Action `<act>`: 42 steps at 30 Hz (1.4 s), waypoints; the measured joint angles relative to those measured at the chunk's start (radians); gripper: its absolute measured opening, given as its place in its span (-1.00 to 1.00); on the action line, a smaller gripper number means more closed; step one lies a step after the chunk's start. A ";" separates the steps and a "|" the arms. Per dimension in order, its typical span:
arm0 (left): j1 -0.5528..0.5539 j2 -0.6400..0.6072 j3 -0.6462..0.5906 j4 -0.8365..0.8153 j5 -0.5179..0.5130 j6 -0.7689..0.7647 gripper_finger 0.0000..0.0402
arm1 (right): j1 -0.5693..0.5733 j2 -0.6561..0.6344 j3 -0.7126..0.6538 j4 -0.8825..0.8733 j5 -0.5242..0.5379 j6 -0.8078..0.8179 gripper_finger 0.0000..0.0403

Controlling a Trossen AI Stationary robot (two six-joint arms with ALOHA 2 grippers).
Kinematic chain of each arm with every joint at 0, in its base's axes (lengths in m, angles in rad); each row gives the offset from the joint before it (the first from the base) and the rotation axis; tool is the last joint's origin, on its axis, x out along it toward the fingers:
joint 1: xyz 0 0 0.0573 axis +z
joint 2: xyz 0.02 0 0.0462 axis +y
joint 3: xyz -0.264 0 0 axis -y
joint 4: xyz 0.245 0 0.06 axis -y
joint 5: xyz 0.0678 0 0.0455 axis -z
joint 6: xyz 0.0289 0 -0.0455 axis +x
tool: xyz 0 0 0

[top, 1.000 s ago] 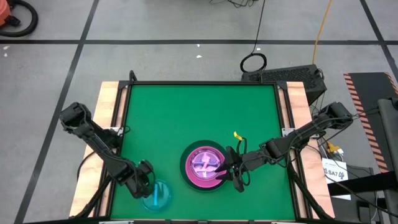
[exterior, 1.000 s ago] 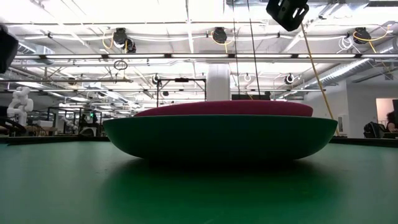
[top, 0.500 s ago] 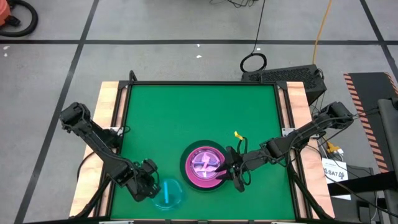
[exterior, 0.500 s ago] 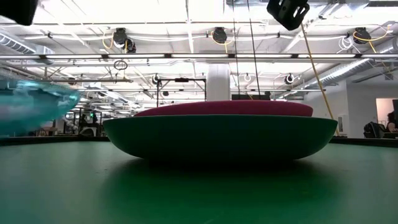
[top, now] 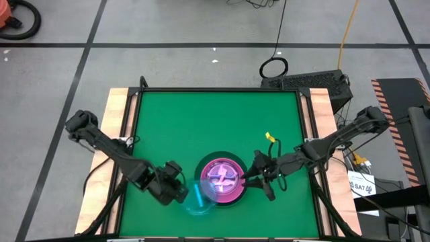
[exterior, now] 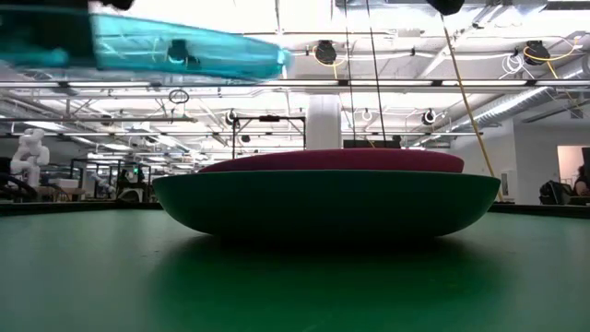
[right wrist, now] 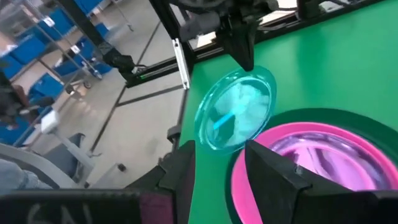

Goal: Stack plastic plates
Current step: Stack the blue transparent plate on top of the pink transparent plate

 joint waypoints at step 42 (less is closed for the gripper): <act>0.416 0.258 0.143 0.326 0.074 0.348 -0.99 | -0.032 -0.492 0.000 -0.467 0.104 -0.380 -0.35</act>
